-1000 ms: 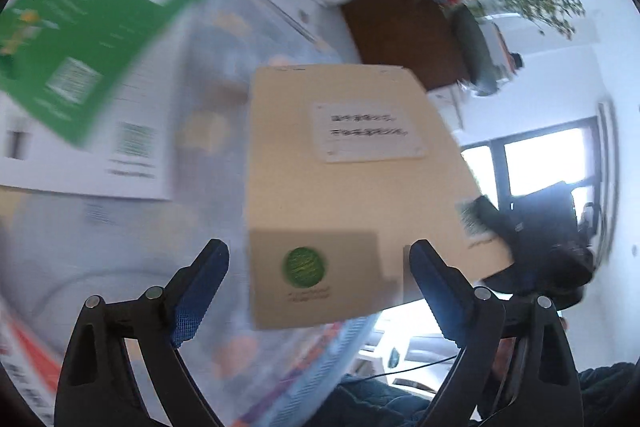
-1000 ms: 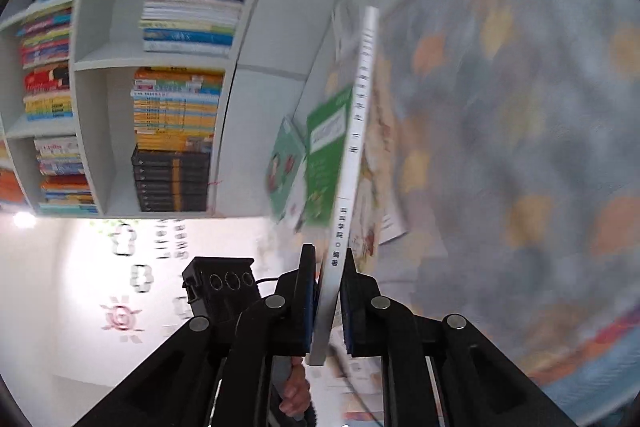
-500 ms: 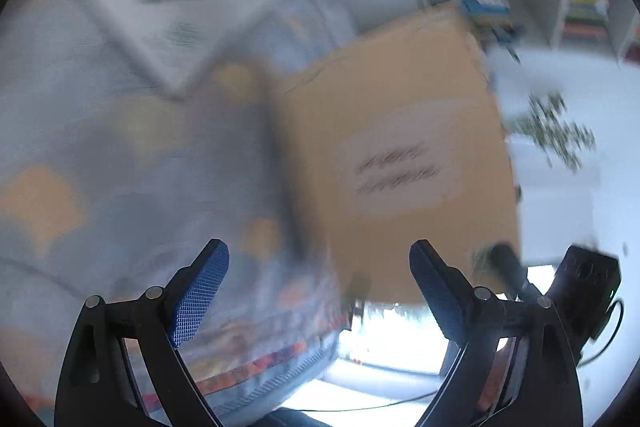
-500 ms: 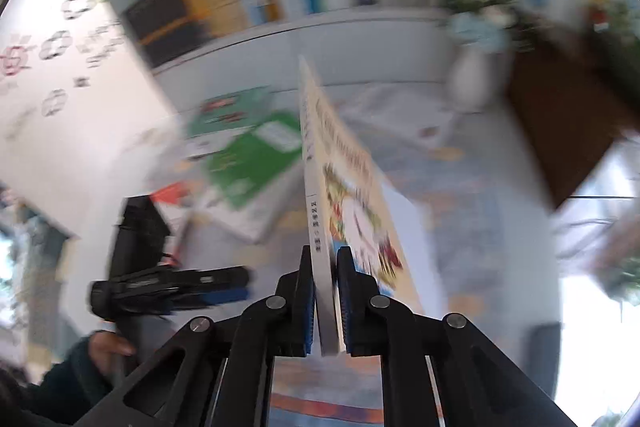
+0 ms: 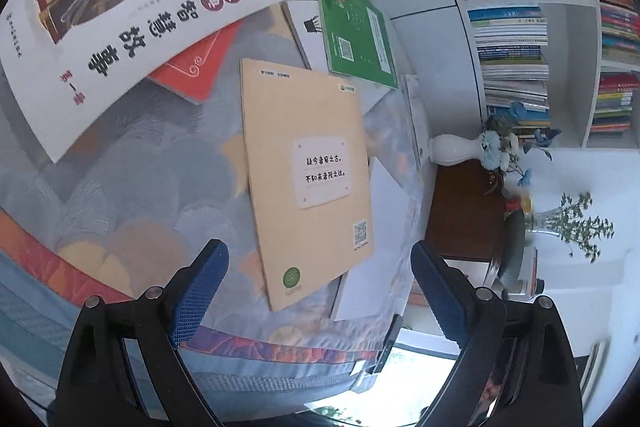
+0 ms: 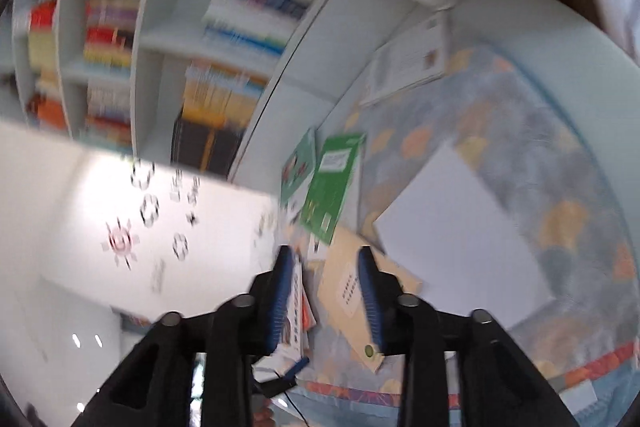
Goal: Organize books
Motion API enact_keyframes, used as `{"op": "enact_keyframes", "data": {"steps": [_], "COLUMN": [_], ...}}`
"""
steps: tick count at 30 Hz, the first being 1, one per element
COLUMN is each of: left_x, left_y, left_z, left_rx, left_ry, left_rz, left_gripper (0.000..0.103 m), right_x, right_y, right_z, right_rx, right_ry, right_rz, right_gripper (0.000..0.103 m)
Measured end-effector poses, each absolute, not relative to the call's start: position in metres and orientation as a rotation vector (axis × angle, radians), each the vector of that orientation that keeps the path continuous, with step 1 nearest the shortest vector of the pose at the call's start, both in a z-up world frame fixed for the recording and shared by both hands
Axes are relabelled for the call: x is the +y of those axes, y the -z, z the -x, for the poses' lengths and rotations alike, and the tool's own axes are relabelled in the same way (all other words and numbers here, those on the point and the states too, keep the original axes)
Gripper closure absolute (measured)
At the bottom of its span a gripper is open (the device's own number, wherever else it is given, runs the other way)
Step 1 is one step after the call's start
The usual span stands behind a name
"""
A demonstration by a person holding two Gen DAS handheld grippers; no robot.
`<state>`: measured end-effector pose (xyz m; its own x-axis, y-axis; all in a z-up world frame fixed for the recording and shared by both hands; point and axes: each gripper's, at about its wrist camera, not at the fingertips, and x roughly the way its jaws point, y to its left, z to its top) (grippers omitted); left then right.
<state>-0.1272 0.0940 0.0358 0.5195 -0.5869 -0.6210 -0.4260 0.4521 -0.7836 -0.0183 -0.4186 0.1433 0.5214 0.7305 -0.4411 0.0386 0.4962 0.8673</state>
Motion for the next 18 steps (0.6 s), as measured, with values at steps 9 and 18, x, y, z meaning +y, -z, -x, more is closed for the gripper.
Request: {"op": "enact_keyframes", "data": {"steps": [9, 18], "left_x": [0.063, 0.044], "left_y": [-0.045, -0.031], "left_z": [0.108, 0.105], "left_rx": [1.117, 1.232], "left_ry": [0.190, 0.110], "left_rz": [1.082, 0.959], "left_gripper": [0.010, 0.010], "right_x": [-0.459, -0.437], "right_y": [-0.096, -0.017], "right_z": [0.034, -0.014], "right_rx": [1.016, 1.357], "right_ry": [-0.392, -0.546], "right_rz": [-1.064, -0.839], "right_gripper": [0.000, 0.000]}}
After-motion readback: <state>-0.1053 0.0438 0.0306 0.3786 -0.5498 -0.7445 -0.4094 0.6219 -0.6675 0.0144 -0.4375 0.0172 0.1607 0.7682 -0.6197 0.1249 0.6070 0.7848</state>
